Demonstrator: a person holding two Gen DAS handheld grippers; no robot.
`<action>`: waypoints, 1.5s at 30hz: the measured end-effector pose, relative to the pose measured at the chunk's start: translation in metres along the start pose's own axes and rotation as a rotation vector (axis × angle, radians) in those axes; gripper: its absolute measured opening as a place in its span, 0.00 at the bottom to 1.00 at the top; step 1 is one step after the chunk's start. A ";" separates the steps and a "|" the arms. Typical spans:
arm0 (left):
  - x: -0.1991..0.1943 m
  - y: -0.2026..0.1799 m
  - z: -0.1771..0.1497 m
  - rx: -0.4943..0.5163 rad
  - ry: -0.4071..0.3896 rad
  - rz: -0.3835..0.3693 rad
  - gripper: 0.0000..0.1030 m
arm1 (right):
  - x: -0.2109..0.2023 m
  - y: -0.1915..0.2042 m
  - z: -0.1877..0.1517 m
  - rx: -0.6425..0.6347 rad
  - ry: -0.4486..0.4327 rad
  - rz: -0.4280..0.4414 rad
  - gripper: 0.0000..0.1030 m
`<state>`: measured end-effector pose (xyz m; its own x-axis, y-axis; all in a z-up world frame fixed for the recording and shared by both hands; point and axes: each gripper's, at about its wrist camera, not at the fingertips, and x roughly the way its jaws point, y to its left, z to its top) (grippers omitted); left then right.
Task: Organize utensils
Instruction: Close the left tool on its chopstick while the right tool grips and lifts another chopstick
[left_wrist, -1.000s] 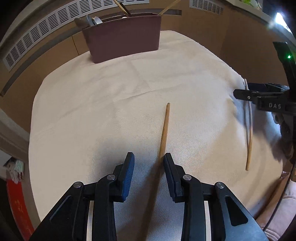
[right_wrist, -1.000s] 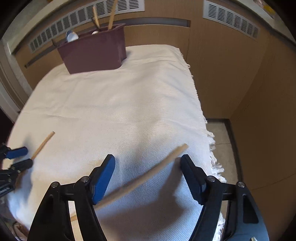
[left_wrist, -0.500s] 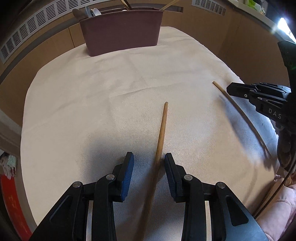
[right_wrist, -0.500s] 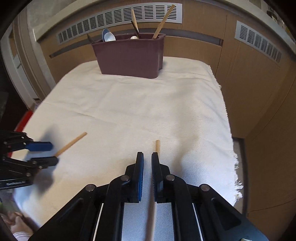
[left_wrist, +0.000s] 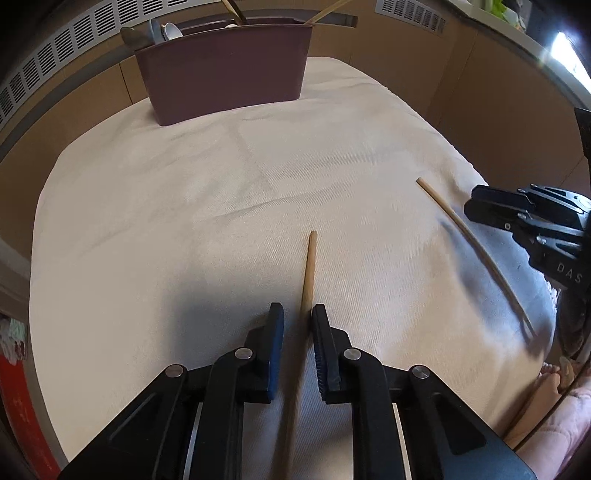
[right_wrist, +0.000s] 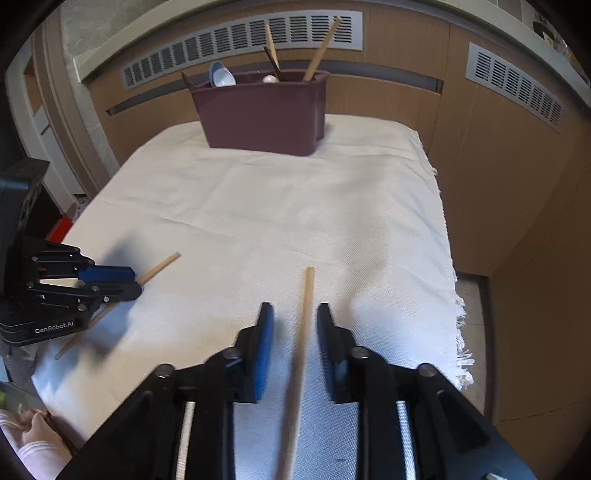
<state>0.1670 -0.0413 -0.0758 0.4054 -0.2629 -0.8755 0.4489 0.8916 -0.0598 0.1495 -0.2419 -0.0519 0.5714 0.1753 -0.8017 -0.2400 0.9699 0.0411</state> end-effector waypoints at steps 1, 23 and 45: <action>0.002 -0.002 0.002 0.003 -0.001 0.005 0.16 | 0.003 -0.001 0.000 0.009 0.013 -0.002 0.26; 0.008 0.011 0.018 -0.089 0.039 -0.067 0.10 | 0.000 0.005 -0.003 0.008 0.009 0.114 0.05; -0.101 0.021 -0.016 -0.176 -0.338 -0.097 0.06 | 0.022 0.016 -0.007 -0.104 0.150 0.028 0.11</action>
<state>0.1232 0.0098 0.0036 0.6207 -0.4294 -0.6561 0.3662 0.8986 -0.2417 0.1531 -0.2239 -0.0732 0.4414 0.1673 -0.8816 -0.3381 0.9410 0.0092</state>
